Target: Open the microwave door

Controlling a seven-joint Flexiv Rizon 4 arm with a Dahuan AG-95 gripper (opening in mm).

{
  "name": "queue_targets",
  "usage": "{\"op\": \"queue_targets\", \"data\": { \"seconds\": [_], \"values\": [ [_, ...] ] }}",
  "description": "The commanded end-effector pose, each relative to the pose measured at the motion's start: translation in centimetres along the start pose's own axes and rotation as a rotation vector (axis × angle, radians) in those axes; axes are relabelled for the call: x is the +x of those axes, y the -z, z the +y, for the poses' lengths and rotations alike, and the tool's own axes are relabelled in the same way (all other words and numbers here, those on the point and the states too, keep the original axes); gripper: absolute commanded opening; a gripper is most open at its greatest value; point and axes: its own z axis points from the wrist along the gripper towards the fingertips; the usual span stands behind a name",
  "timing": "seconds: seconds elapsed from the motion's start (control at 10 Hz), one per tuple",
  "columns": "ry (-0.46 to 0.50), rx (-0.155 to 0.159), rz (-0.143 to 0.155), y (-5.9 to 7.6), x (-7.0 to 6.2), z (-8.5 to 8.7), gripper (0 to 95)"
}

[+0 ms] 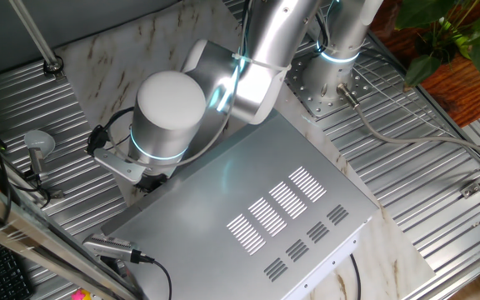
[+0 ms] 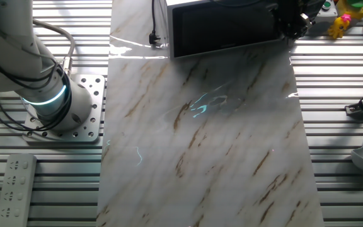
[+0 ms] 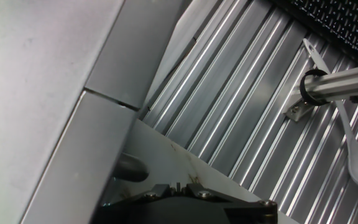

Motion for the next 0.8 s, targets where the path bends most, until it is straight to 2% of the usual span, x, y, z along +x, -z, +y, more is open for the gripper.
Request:
{"op": "queue_targets", "data": {
  "seconds": [0.1, 0.8],
  "values": [
    [-0.003, -0.001, -0.001, 0.18, -0.16, 1.27, 0.0],
    [0.009, 0.024, 0.005, 0.18, -0.16, 1.27, 0.0]
  ]
}}
